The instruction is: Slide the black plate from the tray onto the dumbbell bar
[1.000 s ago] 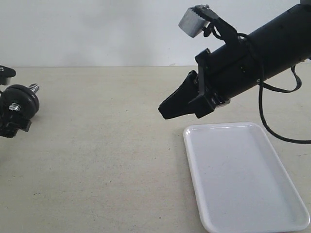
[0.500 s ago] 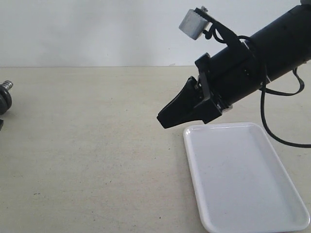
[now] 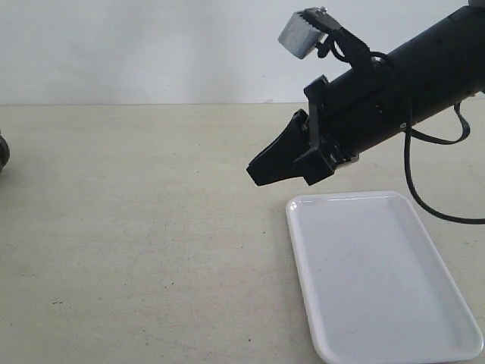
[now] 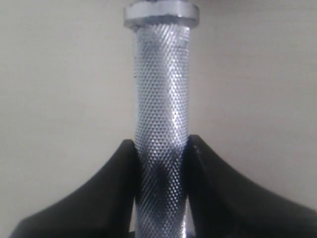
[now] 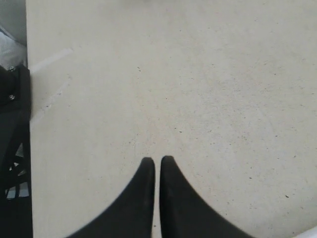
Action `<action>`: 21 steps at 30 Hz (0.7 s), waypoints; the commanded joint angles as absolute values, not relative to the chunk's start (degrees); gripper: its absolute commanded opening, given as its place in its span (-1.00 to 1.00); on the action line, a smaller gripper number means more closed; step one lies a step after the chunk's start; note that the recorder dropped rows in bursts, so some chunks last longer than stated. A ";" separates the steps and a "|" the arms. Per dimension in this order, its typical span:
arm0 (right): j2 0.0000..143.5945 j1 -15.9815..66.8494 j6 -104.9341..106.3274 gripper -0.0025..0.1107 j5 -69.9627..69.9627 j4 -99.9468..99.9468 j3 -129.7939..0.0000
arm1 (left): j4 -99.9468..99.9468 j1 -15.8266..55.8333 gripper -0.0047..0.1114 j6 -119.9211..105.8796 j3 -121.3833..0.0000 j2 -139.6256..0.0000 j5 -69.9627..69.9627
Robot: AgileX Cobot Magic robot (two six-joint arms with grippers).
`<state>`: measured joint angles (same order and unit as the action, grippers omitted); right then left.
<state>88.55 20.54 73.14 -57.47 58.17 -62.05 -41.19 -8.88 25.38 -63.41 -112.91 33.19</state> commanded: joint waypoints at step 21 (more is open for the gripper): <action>87.91 20.53 68.73 -0.96 -54.44 57.98 -62.00 | -11.28 4.37 -0.84 12.30 -52.95 -114.46 27.70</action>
